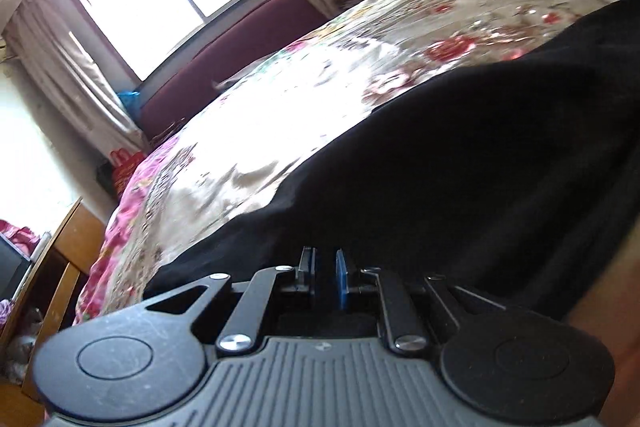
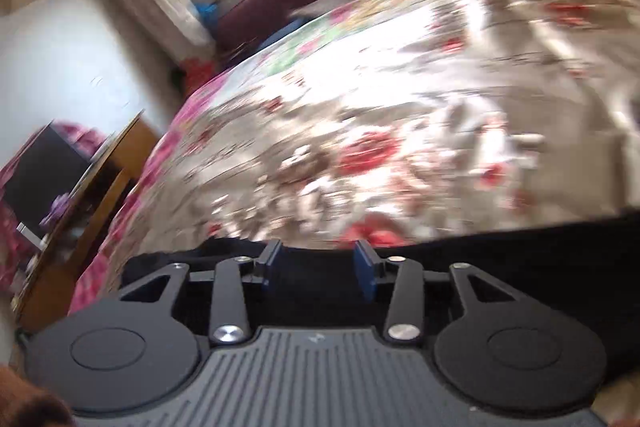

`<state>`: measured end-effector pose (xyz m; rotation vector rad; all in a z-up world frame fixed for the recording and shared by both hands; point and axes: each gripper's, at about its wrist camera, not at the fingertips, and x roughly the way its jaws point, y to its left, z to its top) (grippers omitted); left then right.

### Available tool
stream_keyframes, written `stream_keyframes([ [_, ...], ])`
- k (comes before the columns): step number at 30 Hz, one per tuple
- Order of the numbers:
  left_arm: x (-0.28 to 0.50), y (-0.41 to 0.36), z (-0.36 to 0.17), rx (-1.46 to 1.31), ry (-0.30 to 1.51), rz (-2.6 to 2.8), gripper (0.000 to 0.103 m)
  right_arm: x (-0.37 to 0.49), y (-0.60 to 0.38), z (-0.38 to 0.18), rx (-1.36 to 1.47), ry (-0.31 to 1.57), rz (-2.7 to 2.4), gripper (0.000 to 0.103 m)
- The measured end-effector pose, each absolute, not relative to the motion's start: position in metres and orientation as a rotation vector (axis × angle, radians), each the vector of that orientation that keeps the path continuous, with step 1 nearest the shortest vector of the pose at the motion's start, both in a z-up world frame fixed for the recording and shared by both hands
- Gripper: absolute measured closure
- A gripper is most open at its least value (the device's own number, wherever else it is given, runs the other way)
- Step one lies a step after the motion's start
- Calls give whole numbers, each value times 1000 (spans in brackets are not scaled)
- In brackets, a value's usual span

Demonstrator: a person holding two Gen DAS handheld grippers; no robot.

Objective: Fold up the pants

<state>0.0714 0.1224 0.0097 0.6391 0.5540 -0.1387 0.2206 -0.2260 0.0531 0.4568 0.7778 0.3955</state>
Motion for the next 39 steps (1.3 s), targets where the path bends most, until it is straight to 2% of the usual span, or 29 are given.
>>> stream_keyframes([
  [4, 95, 170, -4, 586, 596, -20, 73, 325, -107, 26, 278, 910, 674, 63],
  [7, 106, 189, -10, 539, 645, 19, 73, 368, -66, -11, 236, 1042, 773, 61],
  [10, 114, 193, -5, 492, 659, 2, 73, 377, -50, -30, 221, 1155, 877, 61],
  [14, 130, 195, 1, 440, 696, -19, 73, 367, -51, -22, 181, 1255, 957, 63],
  [19, 151, 198, -2, 432, 767, -43, 73, 371, -49, 3, 139, 1286, 1074, 63],
  [22, 156, 197, -5, 428, 792, -47, 73, 393, -39, -15, 211, 1308, 1073, 63],
  [23, 158, 196, -6, 433, 794, -45, 73, 401, -35, -27, 278, 1337, 1057, 73],
  [24, 159, 195, -7, 442, 793, -43, 73, 407, -29, -39, 342, 1354, 1043, 93],
  [25, 160, 194, -9, 455, 794, -40, 73, 411, -24, -46, 365, 1351, 1023, 98],
  [29, 155, 198, -11, 528, 775, 23, 61, 421, -26, -54, 466, 1264, 917, 98],
  [34, 138, 224, -8, 503, 809, 162, 60, 411, -27, -48, 460, 1211, 862, 97],
  [36, 124, 232, -8, 485, 837, 191, 60, 404, -20, -36, 366, 1173, 866, 90],
  [39, 100, 234, -5, 494, 855, 181, 61, 393, -16, -19, 256, 1107, 841, 88],
])
